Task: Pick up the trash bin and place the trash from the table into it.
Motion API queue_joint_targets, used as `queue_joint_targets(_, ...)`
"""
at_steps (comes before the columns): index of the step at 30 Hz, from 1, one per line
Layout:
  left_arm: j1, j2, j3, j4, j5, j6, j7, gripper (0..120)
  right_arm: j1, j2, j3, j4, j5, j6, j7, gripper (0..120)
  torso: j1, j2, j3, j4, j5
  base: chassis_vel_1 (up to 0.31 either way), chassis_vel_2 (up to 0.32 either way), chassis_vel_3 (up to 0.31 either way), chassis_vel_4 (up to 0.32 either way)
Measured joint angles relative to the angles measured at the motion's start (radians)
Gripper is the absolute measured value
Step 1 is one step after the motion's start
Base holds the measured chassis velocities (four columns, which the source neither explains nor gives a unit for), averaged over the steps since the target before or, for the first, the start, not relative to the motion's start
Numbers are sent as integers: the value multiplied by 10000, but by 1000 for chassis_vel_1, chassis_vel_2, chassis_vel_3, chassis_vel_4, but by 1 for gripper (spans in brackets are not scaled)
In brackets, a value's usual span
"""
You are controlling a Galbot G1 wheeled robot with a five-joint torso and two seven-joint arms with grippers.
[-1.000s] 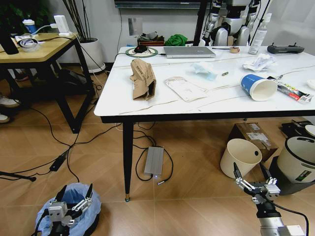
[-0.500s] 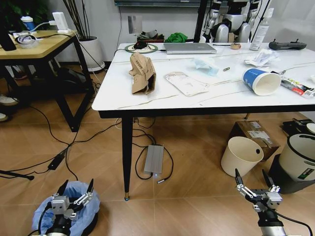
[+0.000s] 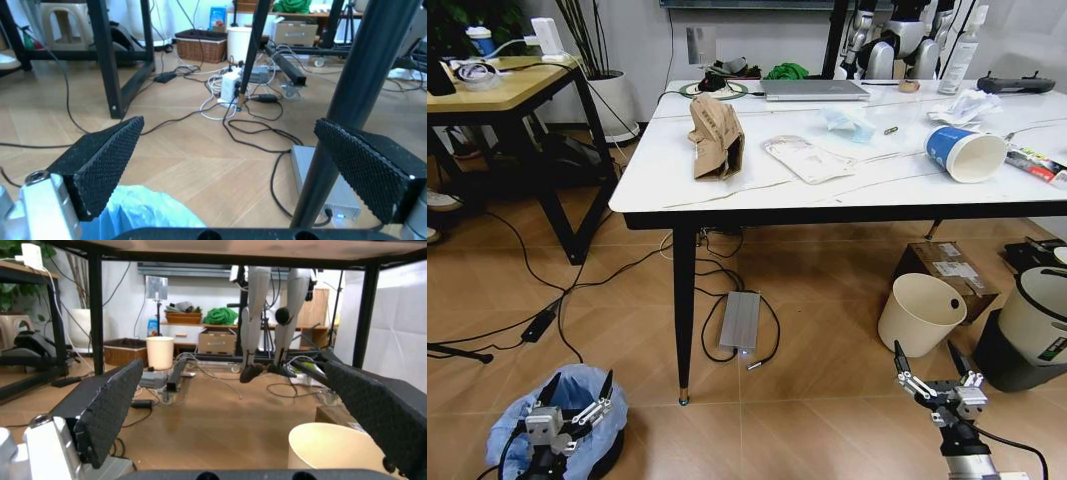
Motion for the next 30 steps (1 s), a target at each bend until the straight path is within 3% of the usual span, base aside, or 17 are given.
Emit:
queue_joint_targets(13, -13, -880, 101, 260, 576, -633, 105, 100, 118, -209, -77, -36, 386, -28, 12, 100, -41, -310, -274, 0, 1, 0, 0, 0, 0)
queue_joint_targets(30, -27, -882, 71, 254, 756, -685, 60, 100, 321, -130, -186, -121, 547, -39, 18, 100, -23, -251, -232, 1, 0, 0, 0, 0, 0)
